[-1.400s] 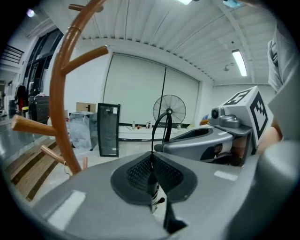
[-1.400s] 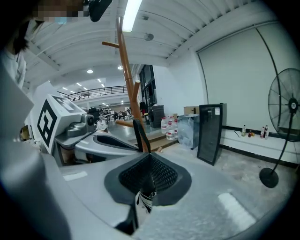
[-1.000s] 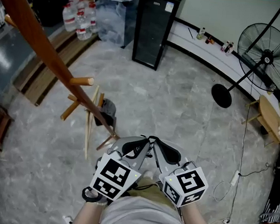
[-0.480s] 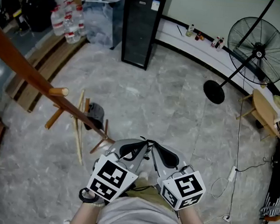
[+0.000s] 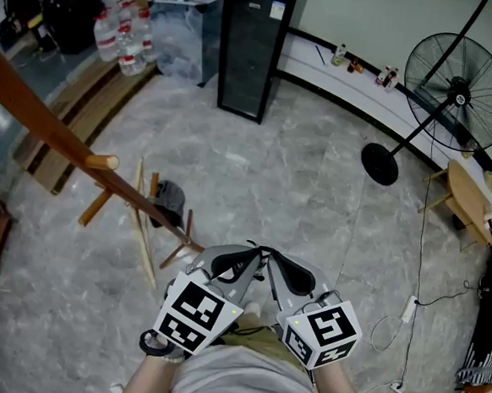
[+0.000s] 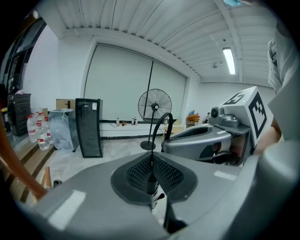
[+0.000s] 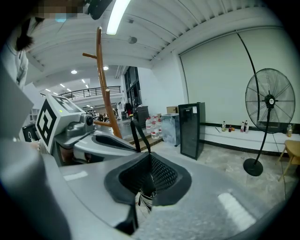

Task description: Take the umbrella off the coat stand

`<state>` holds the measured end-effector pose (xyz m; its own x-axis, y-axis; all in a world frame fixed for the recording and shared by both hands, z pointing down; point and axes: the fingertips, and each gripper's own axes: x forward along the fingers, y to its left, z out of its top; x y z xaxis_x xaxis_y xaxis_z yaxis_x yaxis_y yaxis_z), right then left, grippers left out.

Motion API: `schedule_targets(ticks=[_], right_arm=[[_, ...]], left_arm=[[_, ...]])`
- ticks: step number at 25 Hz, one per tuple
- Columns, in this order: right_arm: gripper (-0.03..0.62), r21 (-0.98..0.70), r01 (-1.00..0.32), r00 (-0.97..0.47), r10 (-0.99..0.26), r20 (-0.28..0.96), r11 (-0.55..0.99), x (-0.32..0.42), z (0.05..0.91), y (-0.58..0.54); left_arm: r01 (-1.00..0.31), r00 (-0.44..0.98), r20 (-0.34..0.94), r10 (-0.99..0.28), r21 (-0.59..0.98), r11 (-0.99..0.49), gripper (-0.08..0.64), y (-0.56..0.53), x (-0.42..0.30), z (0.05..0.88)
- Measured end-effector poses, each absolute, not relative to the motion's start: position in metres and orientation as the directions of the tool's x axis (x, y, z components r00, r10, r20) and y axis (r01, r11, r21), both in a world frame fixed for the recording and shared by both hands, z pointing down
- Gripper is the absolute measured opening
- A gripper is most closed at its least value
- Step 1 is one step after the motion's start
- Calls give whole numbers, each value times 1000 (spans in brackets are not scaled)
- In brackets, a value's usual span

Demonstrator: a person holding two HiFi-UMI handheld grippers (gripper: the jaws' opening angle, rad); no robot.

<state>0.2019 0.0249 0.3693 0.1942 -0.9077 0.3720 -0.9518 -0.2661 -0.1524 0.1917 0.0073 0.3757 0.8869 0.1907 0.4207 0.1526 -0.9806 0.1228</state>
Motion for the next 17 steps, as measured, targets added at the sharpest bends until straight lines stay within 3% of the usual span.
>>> schedule_targets(ticks=[17], right_arm=[[3, -147, -960, 175, -918, 355, -240, 205, 364, 18]], left_arm=[[121, 901, 402, 161, 123, -985, 18, 1, 192, 371]])
